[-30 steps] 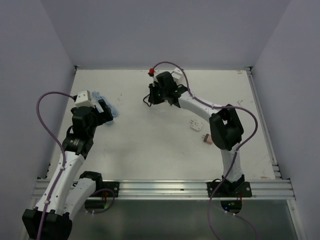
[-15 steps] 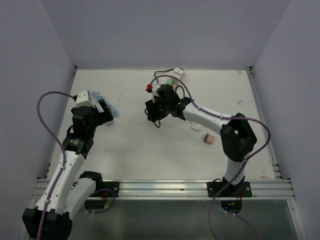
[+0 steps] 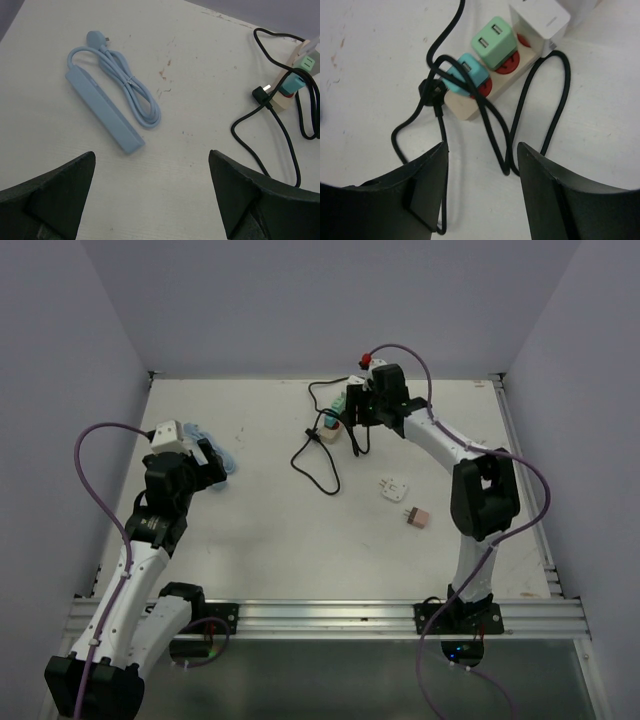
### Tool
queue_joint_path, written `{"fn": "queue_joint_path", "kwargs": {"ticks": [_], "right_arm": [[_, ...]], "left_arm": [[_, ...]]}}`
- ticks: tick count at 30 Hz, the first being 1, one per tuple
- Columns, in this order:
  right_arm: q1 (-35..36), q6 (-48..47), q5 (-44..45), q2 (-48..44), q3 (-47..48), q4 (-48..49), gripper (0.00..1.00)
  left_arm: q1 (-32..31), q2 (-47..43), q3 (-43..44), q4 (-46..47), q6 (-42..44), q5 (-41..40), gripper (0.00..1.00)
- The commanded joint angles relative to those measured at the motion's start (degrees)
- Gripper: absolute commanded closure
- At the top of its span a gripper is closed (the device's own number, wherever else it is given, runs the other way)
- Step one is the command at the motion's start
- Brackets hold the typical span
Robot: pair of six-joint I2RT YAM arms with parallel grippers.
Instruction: Pull the plug off the socket
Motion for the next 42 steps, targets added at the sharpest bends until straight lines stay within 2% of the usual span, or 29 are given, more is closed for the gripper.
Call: {"fn": "queue_joint_path", "kwargs": {"ticks": [1,9,15,21,26,29,30,32,33,34,37,42], "right_arm": [[-1.35,-1.6,-5.63,5.23,4.47,1.92,0.39],[-2.33,-5.47,-13.81,12.19,8.43,2.81,0.37],[-2.59,-6.96,-11.0,16.58,10.46,1.75,0.39],[-2.76,-7.93,-11.26,18.0,11.95,1.22,0.49],[-2.94,-8.29,-6.61,17.56,11.34,2.18,0.47],[-2.94,-8.37,-9.05,18.26,12.56,1.66,0.56],[-3.03,-8.46,-9.76,18.44,12.92,1.14,0.68],[-3.03,-8.46,-11.86,18.18,13.01,1.13,0.82],[-3.03,-8.55,-12.49,18.0,13.01,1.05,0.96],[-3.03,-8.55,-13.02,17.65,13.01,0.87,1.0],[-2.68,-8.64,-15.83,15.37,12.66,0.34,1.0],[1.1,-10.31,-14.52,8.7,11.08,-1.06,1.0]], "left_arm": [[-0.16,0.2,-0.09,1.39,0.4,0.43,0.02],[-0.16,0.91,0.18,1.31,0.57,0.87,0.02],[-0.16,1.35,0.18,1.31,0.66,0.96,0.02],[-0.16,1.87,0.26,1.31,0.66,0.87,0.02],[-0.16,1.96,0.26,1.13,0.66,0.96,0.02],[-0.16,1.96,0.18,1.31,0.75,0.96,0.02],[-0.16,1.96,0.18,1.31,0.75,0.96,0.02],[-0.16,1.96,0.26,1.31,0.75,0.96,0.02],[-0.16,1.96,0.18,1.31,0.75,0.96,0.02],[-0.16,1.88,0.26,1.31,0.66,0.96,0.02],[-0.16,1.88,0.26,1.31,0.75,0.96,0.02],[-0.07,1.7,0.26,1.31,0.75,1.05,0.02]]}}
